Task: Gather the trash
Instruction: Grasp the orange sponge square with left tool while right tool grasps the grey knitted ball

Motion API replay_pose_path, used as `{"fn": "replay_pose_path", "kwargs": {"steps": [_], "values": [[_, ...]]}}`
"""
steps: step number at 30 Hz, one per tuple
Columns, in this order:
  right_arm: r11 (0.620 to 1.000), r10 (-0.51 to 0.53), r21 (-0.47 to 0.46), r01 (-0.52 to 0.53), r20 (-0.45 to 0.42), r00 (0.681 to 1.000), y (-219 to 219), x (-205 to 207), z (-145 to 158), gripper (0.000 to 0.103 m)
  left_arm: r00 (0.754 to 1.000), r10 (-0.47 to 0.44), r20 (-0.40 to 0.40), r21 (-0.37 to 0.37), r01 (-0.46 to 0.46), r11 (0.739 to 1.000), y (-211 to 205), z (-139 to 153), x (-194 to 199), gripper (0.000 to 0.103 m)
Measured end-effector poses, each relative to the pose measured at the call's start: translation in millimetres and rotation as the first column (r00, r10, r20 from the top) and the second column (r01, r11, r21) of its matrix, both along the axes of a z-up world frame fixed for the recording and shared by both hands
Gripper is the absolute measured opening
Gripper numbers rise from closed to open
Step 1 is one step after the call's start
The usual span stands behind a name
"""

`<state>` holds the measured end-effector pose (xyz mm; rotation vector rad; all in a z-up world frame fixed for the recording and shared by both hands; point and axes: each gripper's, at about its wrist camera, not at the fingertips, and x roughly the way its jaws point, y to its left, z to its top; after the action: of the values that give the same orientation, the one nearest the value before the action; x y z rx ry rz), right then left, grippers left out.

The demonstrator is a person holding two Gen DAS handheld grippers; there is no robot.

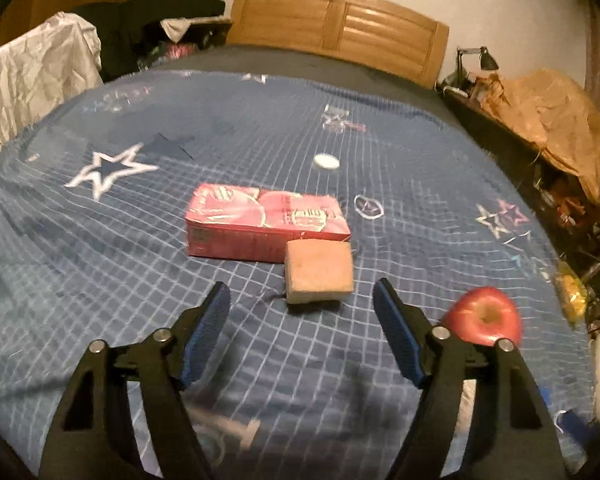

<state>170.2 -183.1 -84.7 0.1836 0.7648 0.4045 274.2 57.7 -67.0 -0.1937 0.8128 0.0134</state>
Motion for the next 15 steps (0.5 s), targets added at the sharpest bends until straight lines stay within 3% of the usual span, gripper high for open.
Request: {"fn": "replay_pose_path", "kwargs": {"steps": [6,9,15], "values": [[1.0,-0.002,-0.013,0.001,-0.092,0.996,38,42,-25,0.069,0.998,0.015,-0.06,-0.047,-0.018,0.999,6,-27,38,0.068],[0.999,-0.007,-0.044,0.002,-0.123,0.992,47,54,-36,0.04,0.999,-0.033,-0.037,-0.119,0.028,0.993,7,-37,43,0.05],[1.0,0.007,-0.017,-0.009,-0.106,0.994,44,41,-36,0.03,0.999,-0.04,-0.005,-0.08,0.04,0.996,3,-34,33,0.04]]}}
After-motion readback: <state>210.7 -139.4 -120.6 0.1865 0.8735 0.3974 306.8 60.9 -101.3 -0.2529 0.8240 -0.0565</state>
